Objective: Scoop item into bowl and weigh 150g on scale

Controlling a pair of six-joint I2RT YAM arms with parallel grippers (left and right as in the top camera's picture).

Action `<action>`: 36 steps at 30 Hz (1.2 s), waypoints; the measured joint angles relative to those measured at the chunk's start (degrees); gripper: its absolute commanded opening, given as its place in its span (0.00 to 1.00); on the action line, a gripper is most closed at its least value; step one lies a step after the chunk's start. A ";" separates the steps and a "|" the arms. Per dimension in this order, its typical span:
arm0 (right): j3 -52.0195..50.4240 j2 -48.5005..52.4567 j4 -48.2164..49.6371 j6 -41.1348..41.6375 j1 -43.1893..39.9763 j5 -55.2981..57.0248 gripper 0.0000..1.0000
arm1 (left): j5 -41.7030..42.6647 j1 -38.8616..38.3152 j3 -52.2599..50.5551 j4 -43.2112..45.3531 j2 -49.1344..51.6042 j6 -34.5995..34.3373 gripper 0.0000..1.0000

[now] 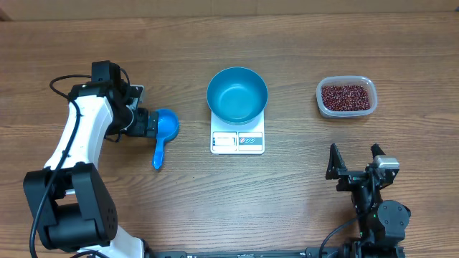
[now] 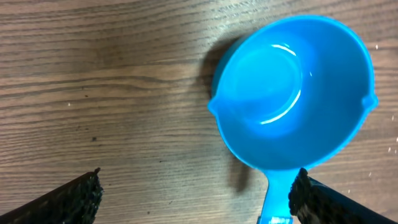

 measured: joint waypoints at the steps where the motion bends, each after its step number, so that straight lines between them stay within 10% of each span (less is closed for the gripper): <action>1: 0.00 0.00 0.00 -0.02 0.00 0.02 1.00 | 0.02 0.00 0.00 0.17 0.04 -0.52 1.00; 36: 0.00 0.00 0.00 0.00 0.00 0.00 1.00 | -3.08 -3.39 0.09 4.83 5.53 -10.69 0.99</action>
